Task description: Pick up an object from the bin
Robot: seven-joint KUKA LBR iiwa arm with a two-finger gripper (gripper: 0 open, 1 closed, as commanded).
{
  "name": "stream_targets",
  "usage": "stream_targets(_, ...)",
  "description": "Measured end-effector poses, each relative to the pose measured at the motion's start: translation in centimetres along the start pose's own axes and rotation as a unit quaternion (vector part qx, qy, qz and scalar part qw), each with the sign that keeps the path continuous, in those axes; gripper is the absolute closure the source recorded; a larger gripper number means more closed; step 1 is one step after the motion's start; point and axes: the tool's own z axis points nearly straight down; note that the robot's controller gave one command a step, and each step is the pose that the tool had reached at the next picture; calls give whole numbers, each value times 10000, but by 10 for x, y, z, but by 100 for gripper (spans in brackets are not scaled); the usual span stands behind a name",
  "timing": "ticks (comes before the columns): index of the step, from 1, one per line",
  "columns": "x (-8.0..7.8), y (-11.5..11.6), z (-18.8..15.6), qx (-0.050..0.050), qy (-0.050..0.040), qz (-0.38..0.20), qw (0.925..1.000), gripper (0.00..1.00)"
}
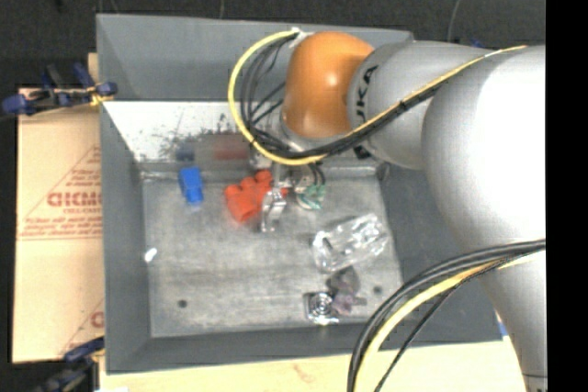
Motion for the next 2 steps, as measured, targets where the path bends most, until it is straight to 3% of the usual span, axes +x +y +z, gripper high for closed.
stream_targets(1,-1,0,-2,4,22,-2,10000,0)
stream_targets(2,-4,0,-5,6,-45,0,10000,100)
